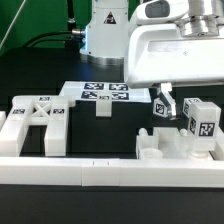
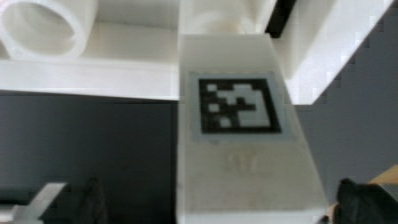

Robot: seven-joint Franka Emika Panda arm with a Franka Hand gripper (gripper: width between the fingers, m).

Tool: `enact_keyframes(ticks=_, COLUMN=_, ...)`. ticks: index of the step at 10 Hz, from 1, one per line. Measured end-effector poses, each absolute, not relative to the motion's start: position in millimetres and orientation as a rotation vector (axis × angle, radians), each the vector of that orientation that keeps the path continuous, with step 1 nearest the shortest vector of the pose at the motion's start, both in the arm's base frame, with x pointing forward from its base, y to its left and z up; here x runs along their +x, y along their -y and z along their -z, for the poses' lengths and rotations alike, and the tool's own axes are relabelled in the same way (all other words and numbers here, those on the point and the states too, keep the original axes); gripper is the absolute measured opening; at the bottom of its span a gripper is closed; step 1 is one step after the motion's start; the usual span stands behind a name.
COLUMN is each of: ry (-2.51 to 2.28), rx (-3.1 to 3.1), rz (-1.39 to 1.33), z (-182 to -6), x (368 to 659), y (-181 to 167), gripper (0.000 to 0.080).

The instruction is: Assemble chair

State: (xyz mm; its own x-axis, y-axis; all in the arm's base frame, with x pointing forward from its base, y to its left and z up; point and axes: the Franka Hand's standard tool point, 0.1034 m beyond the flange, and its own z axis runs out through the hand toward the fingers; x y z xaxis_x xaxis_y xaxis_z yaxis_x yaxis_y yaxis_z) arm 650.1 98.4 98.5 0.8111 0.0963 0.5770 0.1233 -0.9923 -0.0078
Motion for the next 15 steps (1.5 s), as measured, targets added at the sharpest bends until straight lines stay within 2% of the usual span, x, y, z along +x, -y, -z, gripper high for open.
enact_keyframes(ticks=3, ry=0.189, rx=-2.958, rz=0.899, z=-121.9, x=655, y=-93, gripper=0.0649)
enact_keyframes(ticks=6, ry=0.197, rx=-2.979, rz=0.799, z=-112.9, x=651, y=-97, gripper=0.0649)
enact_keyframes(ticks=13, ry=0.222, rx=-3.045, rz=0.074, z=-88.6, x=642, y=-97, gripper=0.0649)
enact_keyframes(ticks=15, ry=0.221, rx=-3.047, rz=0.125, z=-86.1, x=646, y=-95, gripper=0.0649)
